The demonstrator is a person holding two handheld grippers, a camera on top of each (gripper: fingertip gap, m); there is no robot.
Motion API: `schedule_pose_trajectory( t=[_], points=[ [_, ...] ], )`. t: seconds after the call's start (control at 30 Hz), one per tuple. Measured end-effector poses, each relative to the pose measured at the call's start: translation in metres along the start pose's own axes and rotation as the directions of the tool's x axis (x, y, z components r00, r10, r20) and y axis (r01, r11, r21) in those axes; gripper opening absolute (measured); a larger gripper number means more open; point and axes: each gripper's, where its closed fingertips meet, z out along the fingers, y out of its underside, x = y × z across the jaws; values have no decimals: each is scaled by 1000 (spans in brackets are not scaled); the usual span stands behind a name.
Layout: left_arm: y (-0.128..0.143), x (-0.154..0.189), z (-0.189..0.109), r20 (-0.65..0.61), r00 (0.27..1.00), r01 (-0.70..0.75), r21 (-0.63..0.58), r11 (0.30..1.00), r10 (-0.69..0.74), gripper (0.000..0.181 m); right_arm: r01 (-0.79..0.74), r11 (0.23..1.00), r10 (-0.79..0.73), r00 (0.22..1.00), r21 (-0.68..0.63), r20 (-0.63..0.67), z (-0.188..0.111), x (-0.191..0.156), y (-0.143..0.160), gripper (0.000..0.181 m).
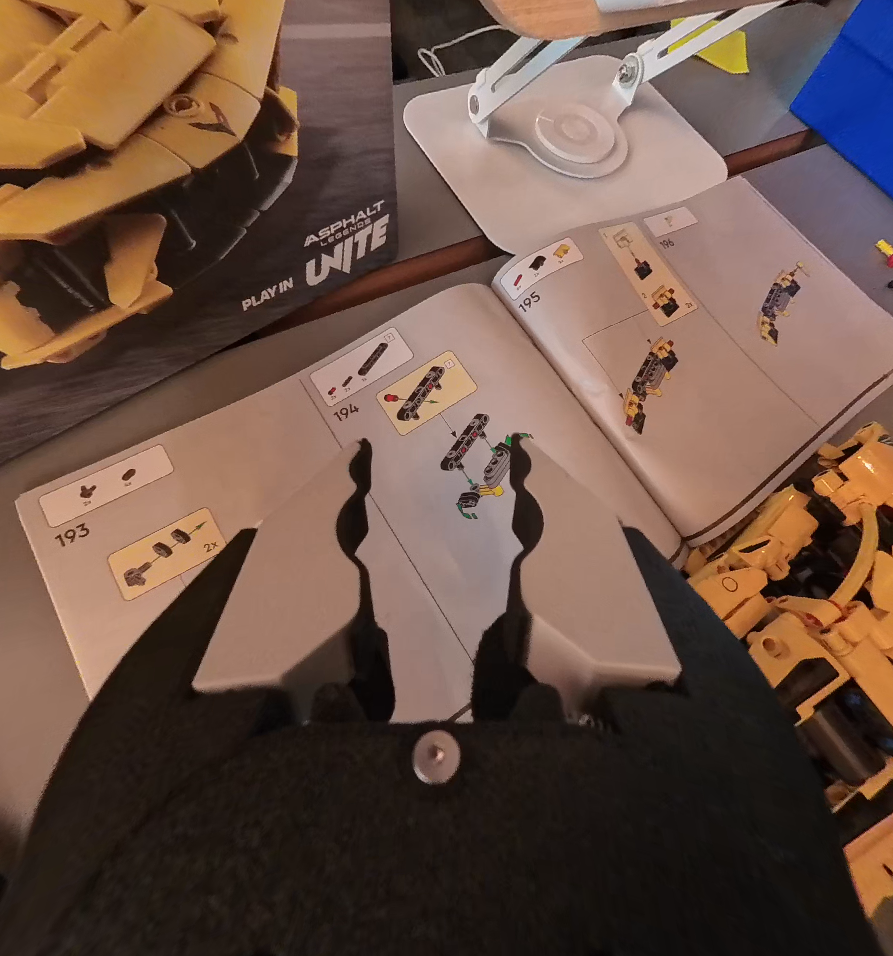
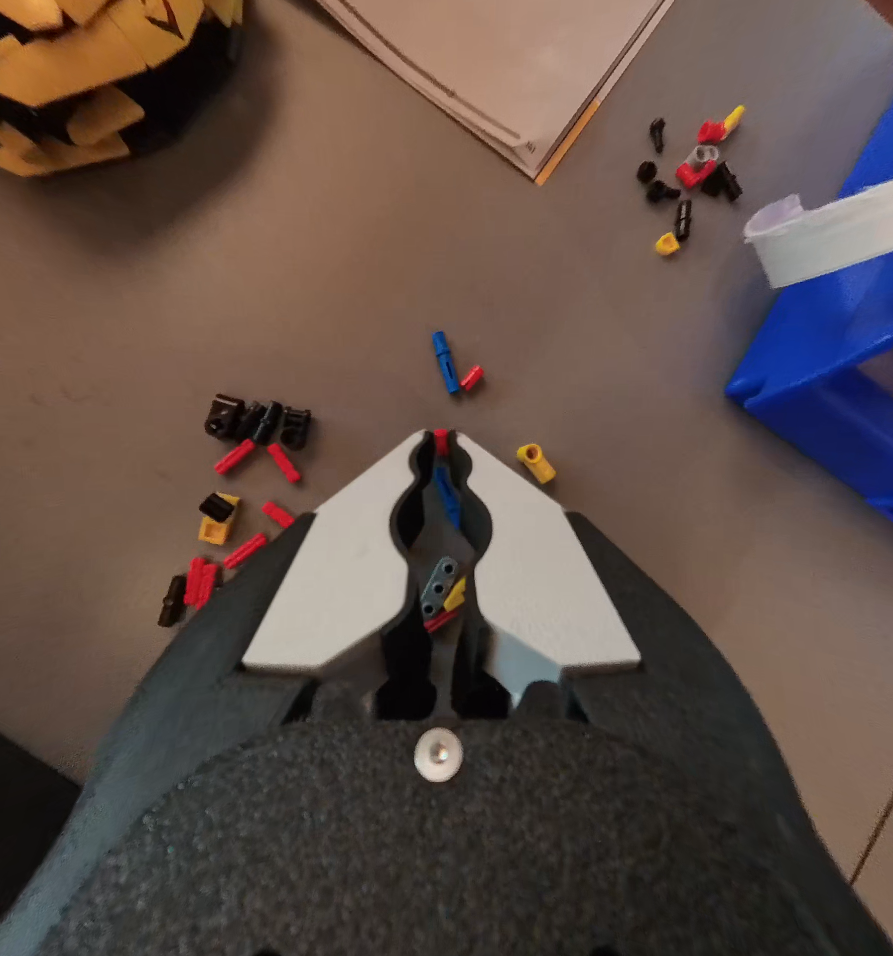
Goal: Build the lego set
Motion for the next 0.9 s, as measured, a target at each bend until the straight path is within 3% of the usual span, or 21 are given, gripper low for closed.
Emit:
schedule_pose_trajectory(
  t=[0.17,0.23,0.3,0.43,0.77,0.9],
  points=[
    [0,1,-1,-2,1000,-7,0,1000,7,54,6,999,-9,996,41,87,-13,-21,-16,4],
    [0,0,-1,1,1000,-8,-3,1000,8,54,59,991,-86,967,119,238,-29,-65,-35,3],
    [1,2,0,-6,1000,-10,-7,1000,10,54,153,977,-200,890,145,409,-43,-124,-39,4],
    [2,3,0,-10,1000,-13,-12,1000,13,54,295,945,-327,832,142,449,-40,-180,-28,4],
    [1,3,-2,-15,1000,-12,-10,1000,12,54,338,936,-345,828,97,442,-22,-195,-19,4],
    [2,2,-1,-13,1000,-9,-14,1000,9,54,216,957,-279,862,192,423,-40,-173,-42,13]
  ],
)
